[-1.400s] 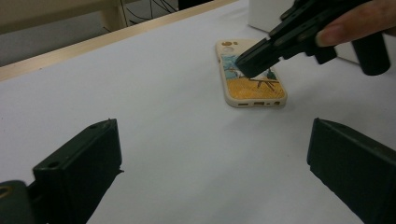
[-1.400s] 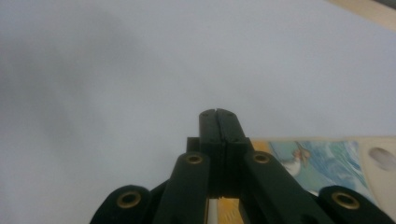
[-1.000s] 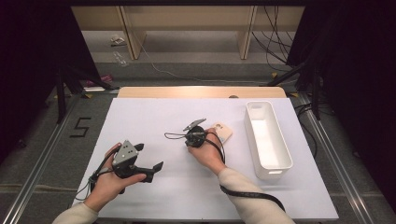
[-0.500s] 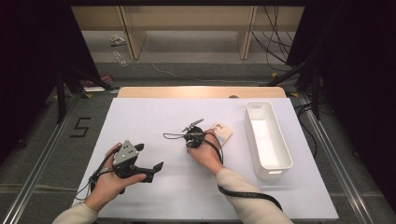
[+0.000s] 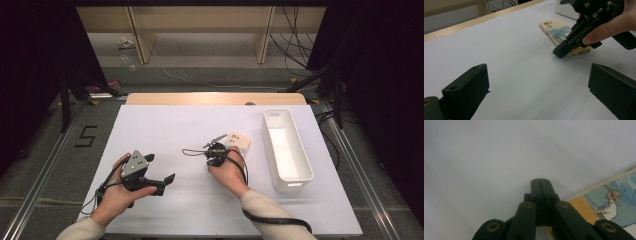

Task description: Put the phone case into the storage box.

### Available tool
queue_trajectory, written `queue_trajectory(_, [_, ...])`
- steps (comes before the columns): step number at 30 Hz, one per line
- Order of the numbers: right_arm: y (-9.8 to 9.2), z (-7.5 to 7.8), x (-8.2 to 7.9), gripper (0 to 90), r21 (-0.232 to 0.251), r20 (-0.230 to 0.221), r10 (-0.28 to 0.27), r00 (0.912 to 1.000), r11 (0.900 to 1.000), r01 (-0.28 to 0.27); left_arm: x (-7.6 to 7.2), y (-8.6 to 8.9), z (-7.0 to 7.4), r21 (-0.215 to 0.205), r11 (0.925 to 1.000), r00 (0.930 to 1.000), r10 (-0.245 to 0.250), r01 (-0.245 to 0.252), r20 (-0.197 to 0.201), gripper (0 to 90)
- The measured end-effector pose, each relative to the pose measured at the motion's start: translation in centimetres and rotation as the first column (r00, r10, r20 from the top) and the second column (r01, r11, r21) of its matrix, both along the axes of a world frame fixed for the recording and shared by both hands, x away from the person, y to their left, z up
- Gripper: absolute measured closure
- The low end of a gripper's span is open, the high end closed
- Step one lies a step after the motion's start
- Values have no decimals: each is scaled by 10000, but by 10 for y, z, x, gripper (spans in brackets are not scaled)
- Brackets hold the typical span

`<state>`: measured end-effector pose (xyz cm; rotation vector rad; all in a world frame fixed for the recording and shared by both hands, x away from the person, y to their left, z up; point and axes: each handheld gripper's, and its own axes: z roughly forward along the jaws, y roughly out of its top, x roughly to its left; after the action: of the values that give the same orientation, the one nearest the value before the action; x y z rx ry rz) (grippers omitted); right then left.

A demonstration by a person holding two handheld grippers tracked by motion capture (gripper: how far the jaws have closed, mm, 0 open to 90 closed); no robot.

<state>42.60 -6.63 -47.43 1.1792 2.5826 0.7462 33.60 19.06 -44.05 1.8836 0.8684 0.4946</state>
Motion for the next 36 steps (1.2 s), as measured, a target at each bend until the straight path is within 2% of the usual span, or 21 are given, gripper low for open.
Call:
queue_trajectory(2, [-2,0,-3,900,-53,-10,14,10000,10000,-14,0,0,0,3,10000,10000,-1,1,-1,29])
queue_trajectory(3, [-6,2,-8,900,-270,-72,-19,10000,9996,18,0,0,0,12,10000,10000,-1,1,-4,29])
queue_trajectory(7, [-13,4,-17,900,-618,-193,-72,9998,9981,60,0,0,0,20,10000,10000,2,-2,0,29])
queue_trajectory(11, [-21,5,-27,900,-760,-331,-113,9994,9971,87,0,0,0,24,10000,10000,-8,8,-1,29])
queue_trajectory(18, [-33,6,-37,900,-781,-416,-244,9988,9967,211,0,-1,0,30,10000,10000,-14,14,-4,29])
queue_trajectory(21, [-31,8,-40,900,-600,-379,-38,9993,9982,15,1,-3,-1,42,10000,10000,-48,48,-19,29])
queue_trajectory(26, [-17,14,-31,900,-508,-47,111,9999,9986,-113,0,-3,0,37,10000,10000,-80,80,-6,29])
queue_trajectory(27, [-13,12,-18,900,-608,-28,15,10000,9982,-17,0,-2,0,34,10000,10000,-66,66,8,29])
queue_trajectory(31, [-12,8,-6,900,-792,-151,-166,9997,9967,153,1,-1,0,-33,10000,10000,-56,56,-13,29])
queue_trajectory(36, [-18,6,-6,900,-766,-324,-222,9992,9969,196,0,-2,0,9,9999,9999,-106,106,10,30])
